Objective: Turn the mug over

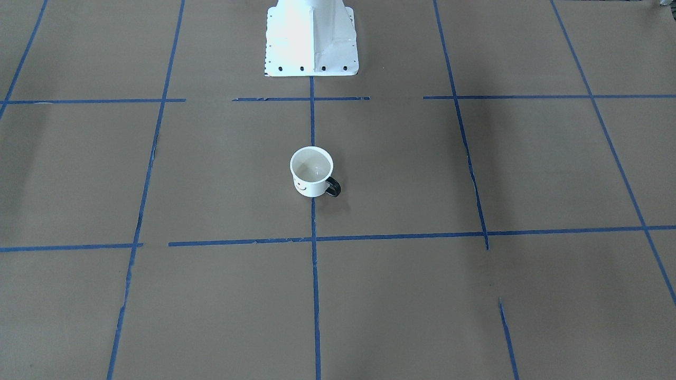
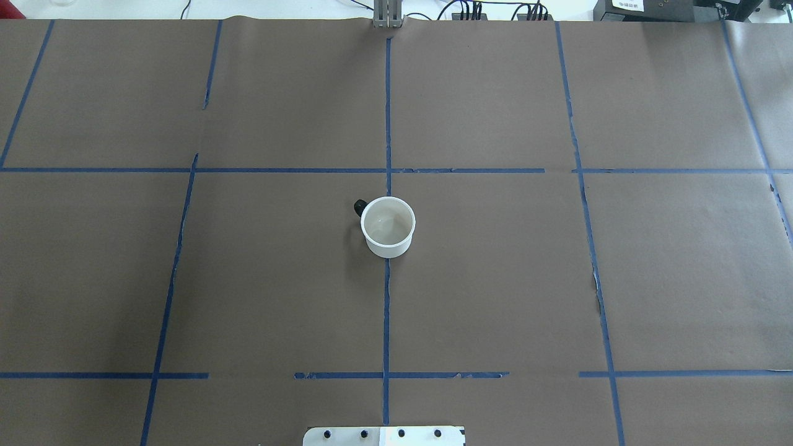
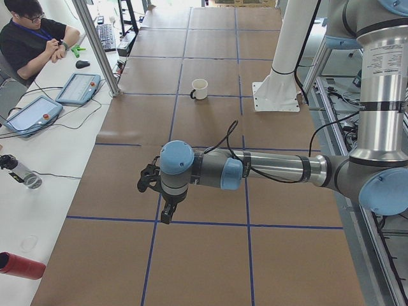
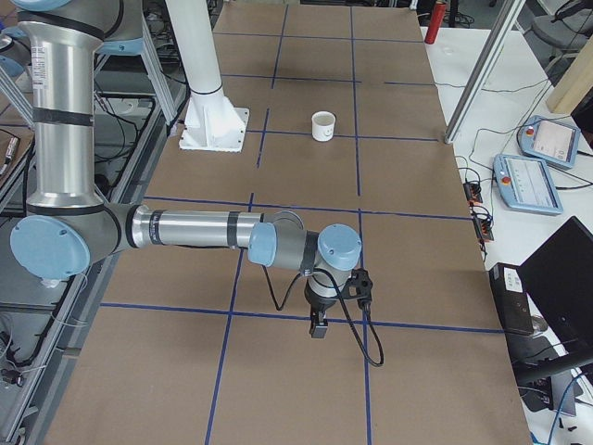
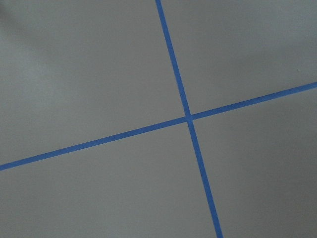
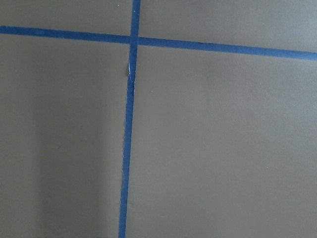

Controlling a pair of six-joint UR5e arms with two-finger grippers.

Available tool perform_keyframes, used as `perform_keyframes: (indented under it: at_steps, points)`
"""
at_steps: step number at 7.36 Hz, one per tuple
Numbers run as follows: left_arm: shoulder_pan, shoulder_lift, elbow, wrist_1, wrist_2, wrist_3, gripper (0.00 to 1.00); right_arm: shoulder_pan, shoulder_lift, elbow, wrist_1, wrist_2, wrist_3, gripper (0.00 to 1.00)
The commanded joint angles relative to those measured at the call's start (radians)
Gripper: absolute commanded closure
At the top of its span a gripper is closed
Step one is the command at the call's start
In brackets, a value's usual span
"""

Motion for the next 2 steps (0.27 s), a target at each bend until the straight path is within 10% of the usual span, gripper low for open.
perform_keyframes:
  at_steps: [1, 2]
  points:
    - [0.000, -0.001, 0.002, -0.001, -0.011, 0.000, 0.00, 0.000, 0.000, 0.000, 0.000, 0.000, 0.000, 0.00]
    - [0.000, -0.001, 0.002, 0.001, -0.011, 0.000, 0.00, 0.001, 0.000, 0.000, 0.000, 0.000, 0.000, 0.00]
